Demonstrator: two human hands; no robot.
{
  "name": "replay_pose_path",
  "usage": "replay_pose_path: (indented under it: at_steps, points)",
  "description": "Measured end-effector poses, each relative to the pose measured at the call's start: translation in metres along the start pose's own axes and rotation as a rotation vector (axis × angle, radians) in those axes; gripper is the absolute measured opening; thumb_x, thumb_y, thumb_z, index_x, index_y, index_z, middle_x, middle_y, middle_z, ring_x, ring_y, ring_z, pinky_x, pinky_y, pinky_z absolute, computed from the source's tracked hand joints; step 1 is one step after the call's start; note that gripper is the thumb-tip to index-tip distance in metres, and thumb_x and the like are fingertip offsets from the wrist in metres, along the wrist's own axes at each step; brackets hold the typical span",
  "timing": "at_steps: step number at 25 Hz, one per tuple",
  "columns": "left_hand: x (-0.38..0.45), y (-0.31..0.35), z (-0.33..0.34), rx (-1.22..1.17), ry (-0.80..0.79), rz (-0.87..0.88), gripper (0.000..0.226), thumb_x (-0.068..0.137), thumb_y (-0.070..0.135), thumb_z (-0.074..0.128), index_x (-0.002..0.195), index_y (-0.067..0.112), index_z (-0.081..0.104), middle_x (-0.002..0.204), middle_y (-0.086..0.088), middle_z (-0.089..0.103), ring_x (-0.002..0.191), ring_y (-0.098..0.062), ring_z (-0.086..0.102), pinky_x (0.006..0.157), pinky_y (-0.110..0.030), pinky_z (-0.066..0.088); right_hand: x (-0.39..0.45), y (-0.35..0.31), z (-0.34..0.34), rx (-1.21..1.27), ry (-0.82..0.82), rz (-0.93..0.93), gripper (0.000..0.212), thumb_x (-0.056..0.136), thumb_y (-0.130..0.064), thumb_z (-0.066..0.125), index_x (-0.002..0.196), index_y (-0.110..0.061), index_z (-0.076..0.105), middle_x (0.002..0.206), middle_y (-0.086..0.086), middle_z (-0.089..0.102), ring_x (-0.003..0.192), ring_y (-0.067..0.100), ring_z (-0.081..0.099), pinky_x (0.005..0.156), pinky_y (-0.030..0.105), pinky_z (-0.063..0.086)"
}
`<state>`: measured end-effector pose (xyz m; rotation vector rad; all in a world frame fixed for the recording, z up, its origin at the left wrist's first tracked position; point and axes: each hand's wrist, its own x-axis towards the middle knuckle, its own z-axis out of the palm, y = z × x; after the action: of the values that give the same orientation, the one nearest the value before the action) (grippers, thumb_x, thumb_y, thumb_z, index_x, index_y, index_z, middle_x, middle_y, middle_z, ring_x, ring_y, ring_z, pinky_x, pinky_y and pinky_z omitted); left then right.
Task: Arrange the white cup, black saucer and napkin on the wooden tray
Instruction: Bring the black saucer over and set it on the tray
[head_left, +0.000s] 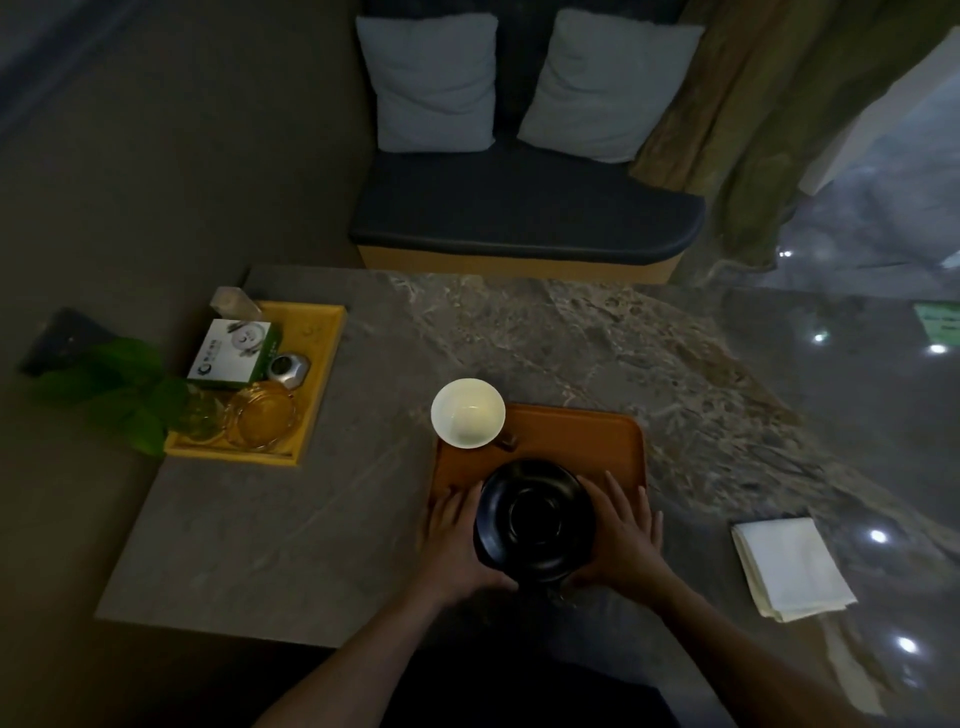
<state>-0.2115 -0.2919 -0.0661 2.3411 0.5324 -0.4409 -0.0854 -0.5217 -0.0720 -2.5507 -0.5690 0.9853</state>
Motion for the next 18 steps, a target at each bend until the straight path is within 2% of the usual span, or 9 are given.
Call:
replay_pose_path:
  at_steps: [4, 8, 13, 18]
  points:
    - [0.012, 0.013, 0.009, 0.025, 0.006, -0.008, 0.14, 0.041, 0.078, 0.074, 0.153, 0.035, 0.0, 0.163, 0.0, 0.012, 0.15, -0.026, 0.003, 0.121, -0.05, 0.01, 0.003, 0.013, -0.009, -0.024, 0.026, 0.013, 0.134, 0.027, -0.087, 0.064, 0.135, -0.067, -0.014, 0.16, -0.012, -0.02, 0.142, 0.032, -0.03, 0.111, 0.065, -0.012]
    - [0.023, 0.024, 0.02, -0.008, -0.015, -0.01, 0.141, 0.046, 0.069, 0.081, 0.153, 0.031, -0.003, 0.164, 0.001, 0.003, 0.15, -0.025, -0.007, 0.12, -0.046, 0.006, 0.01, 0.026, -0.018, -0.035, 0.035, 0.028, 0.134, 0.028, -0.088, 0.065, 0.136, -0.066, -0.012, 0.159, -0.013, -0.025, 0.143, 0.034, -0.026, 0.112, 0.065, -0.007]
    - [0.035, 0.041, 0.027, 0.01, 0.004, -0.023, 0.139, 0.049, 0.064, 0.084, 0.153, 0.032, -0.004, 0.164, 0.005, -0.004, 0.149, -0.023, -0.015, 0.121, -0.049, 0.002, 0.018, 0.039, -0.03, -0.058, 0.041, 0.041, 0.135, 0.031, -0.081, 0.07, 0.137, -0.065, -0.013, 0.157, -0.012, -0.029, 0.144, 0.036, -0.024, 0.113, 0.065, -0.005]
    - [0.044, 0.048, 0.033, 0.012, -0.021, -0.043, 0.141, 0.05, 0.062, 0.084, 0.151, 0.037, -0.01, 0.162, 0.013, -0.014, 0.145, -0.017, -0.026, 0.119, -0.051, -0.004, 0.022, 0.046, -0.039, -0.064, 0.026, 0.045, 0.134, 0.038, -0.079, 0.071, 0.144, -0.056, -0.008, 0.159, -0.004, -0.028, 0.144, 0.036, -0.025, 0.114, 0.062, -0.006]
